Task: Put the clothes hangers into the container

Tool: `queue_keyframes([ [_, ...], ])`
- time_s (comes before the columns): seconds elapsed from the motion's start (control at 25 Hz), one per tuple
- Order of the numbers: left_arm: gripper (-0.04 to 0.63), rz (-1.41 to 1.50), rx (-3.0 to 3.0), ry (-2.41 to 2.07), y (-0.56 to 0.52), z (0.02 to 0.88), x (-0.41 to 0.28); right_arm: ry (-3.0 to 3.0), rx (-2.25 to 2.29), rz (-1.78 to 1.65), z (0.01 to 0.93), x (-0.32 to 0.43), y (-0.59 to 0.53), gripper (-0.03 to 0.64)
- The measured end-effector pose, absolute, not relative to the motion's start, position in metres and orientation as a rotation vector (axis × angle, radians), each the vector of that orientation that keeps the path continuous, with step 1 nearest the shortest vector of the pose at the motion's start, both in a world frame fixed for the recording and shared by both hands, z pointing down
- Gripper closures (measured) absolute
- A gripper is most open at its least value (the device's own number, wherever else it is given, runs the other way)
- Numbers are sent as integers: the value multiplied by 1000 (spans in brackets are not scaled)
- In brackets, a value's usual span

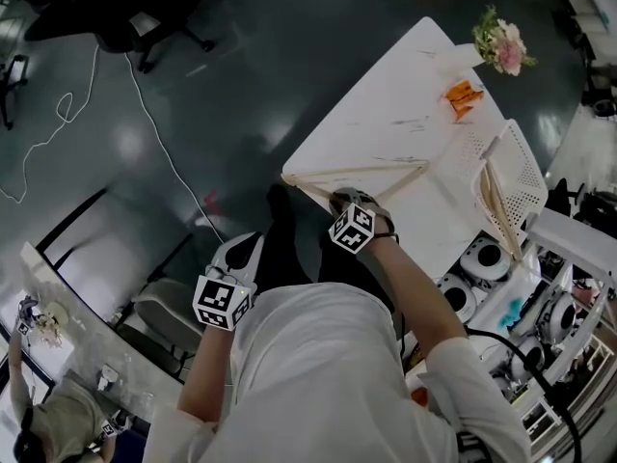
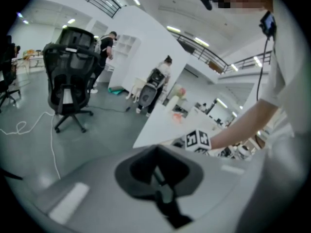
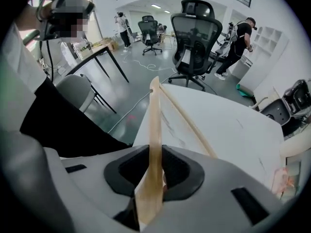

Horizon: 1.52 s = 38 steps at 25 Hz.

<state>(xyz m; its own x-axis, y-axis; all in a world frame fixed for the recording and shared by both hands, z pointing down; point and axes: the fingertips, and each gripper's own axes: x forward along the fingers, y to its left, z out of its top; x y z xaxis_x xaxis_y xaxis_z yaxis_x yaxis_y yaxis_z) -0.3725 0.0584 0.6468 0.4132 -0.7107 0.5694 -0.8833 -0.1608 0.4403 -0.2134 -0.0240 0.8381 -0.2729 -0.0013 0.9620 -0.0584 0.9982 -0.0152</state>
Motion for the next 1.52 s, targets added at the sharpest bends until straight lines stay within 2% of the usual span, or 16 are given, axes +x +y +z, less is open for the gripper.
queue_keyframes([
  [0.36,592,304,2005,-1343,42,630,-374,-2095,219,81,749,-229,-37,540],
  [0.76,592,334,2159,-1259,15,604,-345,-2274,513,158,659,-208,-70,540],
  [1.08,592,364,2277,-1150,-7,591,-318,-2444,696,383,573,-192,-86,540],
  [1.52,592,388,2418,-992,-35,579,-275,-2584,1038,729,475,-118,-98,540],
])
